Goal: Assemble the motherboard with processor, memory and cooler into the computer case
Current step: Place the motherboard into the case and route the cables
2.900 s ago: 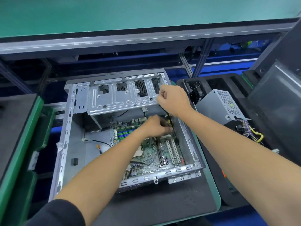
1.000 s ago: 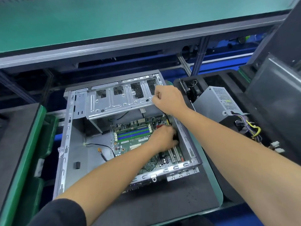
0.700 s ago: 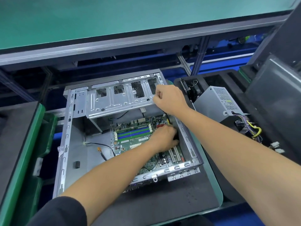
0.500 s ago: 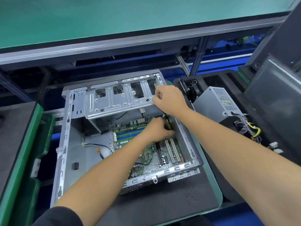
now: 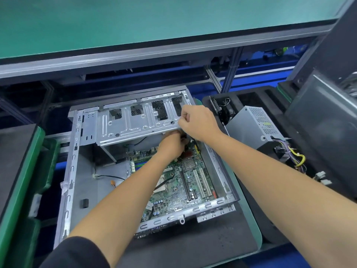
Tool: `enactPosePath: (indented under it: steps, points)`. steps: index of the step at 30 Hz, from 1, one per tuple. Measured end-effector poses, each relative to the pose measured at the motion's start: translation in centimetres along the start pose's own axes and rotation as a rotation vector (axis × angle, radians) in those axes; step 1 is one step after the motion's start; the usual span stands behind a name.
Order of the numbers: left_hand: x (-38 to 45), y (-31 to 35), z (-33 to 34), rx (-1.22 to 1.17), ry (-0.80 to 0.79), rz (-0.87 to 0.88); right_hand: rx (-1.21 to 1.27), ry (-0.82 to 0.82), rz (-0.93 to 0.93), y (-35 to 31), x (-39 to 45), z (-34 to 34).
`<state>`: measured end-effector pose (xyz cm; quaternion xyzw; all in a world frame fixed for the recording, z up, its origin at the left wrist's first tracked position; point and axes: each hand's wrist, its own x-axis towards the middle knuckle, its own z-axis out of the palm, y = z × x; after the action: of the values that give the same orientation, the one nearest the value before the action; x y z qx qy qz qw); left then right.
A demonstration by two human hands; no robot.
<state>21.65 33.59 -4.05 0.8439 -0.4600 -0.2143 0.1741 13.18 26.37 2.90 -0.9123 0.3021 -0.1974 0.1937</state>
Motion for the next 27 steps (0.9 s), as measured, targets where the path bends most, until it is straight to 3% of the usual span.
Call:
enactPosePath:
  steps: [10, 27]
  points:
    - [1.6, 0.7, 2.1, 0.193, -0.045, 0.102, 0.029, -0.002, 0.012, 0.1, 0.1, 0.0]
    - [2.5, 0.9, 2.3, 0.284, -0.029, 0.167, 0.034, -0.020, 0.022, 0.1, 0.1, -0.1]
